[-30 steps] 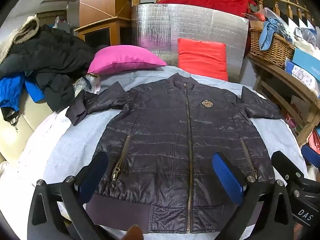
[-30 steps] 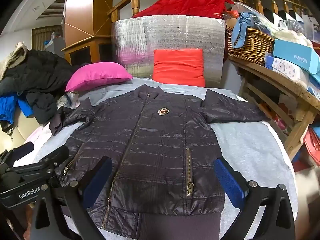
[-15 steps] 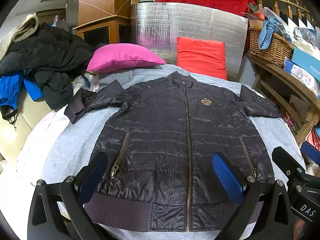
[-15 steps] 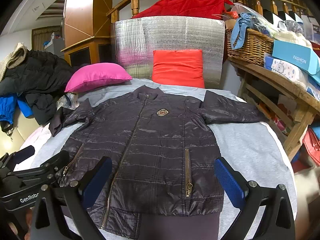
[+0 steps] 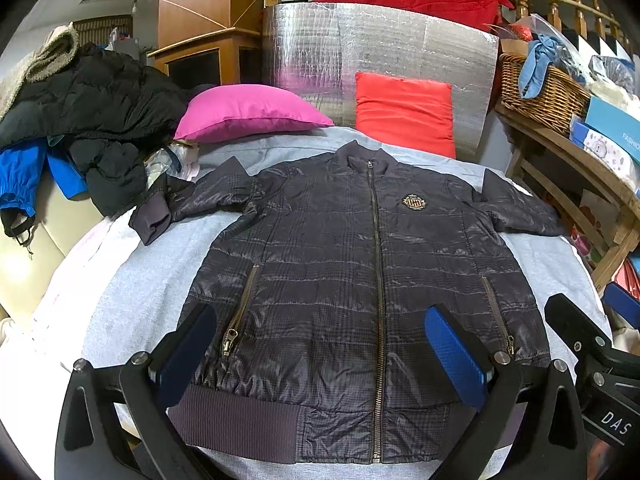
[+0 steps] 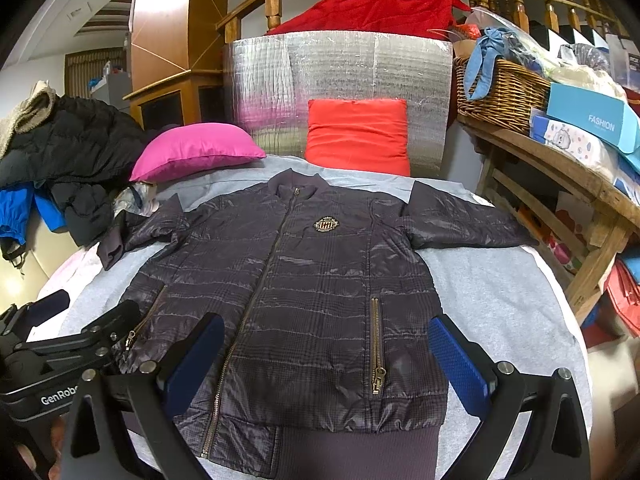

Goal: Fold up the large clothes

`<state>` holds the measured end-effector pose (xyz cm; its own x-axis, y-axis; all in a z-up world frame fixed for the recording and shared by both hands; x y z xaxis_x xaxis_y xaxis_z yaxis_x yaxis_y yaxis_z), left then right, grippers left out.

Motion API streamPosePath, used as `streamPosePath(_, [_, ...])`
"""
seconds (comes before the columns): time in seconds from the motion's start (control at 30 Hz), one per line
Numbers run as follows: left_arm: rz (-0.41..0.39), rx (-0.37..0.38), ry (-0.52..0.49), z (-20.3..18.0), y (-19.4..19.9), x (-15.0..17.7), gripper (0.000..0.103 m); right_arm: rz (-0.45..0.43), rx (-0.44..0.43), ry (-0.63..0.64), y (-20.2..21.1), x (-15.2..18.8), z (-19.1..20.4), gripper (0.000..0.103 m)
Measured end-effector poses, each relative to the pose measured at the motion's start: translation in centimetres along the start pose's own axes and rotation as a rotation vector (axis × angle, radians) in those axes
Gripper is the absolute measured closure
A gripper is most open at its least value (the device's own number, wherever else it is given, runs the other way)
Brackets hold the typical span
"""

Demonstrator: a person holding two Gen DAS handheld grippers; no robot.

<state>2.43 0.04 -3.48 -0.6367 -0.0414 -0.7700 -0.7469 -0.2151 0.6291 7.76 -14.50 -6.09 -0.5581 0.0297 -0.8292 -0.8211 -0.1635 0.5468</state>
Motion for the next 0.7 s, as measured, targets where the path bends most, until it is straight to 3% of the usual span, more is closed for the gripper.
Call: streamPosePath(0.7, [0.004,0.003,0.012,0.16,0.04,0.02,0.0,-0.002,0.003,0.007,0.09,-0.14,0.17,0.0])
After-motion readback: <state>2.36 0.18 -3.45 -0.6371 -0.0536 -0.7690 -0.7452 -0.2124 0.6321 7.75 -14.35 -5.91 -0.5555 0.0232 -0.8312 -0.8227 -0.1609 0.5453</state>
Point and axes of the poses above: each gripper's, at about its wrist camera, not at the fingertips, and y roughly against the way its jaws point, z to its left, x to its underside, the point moved 3 cm from there along -y, roughly the way its jaws point, and after that the axes turned 12 degrees about -x, right-handed, at the moved point
